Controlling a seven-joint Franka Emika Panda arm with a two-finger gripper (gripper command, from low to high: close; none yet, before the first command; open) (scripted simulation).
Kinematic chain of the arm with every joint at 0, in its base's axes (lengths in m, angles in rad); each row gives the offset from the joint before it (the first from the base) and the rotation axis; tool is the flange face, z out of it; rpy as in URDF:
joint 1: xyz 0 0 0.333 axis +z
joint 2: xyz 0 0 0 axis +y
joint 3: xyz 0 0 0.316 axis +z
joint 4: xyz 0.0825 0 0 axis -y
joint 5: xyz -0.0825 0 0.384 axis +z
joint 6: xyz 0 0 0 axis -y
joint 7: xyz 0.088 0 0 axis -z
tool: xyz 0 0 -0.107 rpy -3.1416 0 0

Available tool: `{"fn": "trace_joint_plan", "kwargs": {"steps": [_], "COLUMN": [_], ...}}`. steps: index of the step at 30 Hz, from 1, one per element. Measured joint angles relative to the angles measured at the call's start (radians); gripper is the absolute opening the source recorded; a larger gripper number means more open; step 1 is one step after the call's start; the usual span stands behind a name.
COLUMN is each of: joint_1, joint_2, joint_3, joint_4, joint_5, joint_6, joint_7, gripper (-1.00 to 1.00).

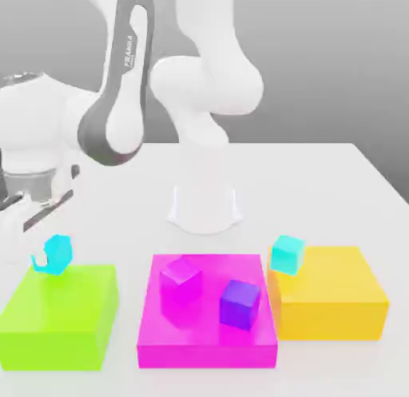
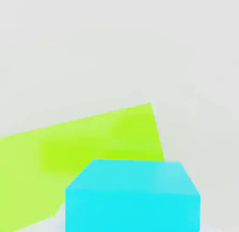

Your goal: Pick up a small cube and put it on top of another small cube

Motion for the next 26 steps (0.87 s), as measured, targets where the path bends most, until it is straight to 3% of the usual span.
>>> {"fn": "trace_joint_plan", "kwargs": {"steps": [17,23,24,26], "joint_1": [0.424,0.441,0.441,0.441], "joint_2": [-0.199,-0.036,-0.018,-0.018], "joint_3": [0.239,0.257,0.256,0.256], "joint_4": [-0.005,-0.039,-0.042,-0.042], "joint_5": [-0.099,-0.122,-0.125,-0.125], "joint_6": [-0.241,-0.069,-0.049,-0.049], "joint_7": [-0.703,-0.721,-0.719,-0.719], "gripper": [-1.0,-1.0,1.0,1.0]}}
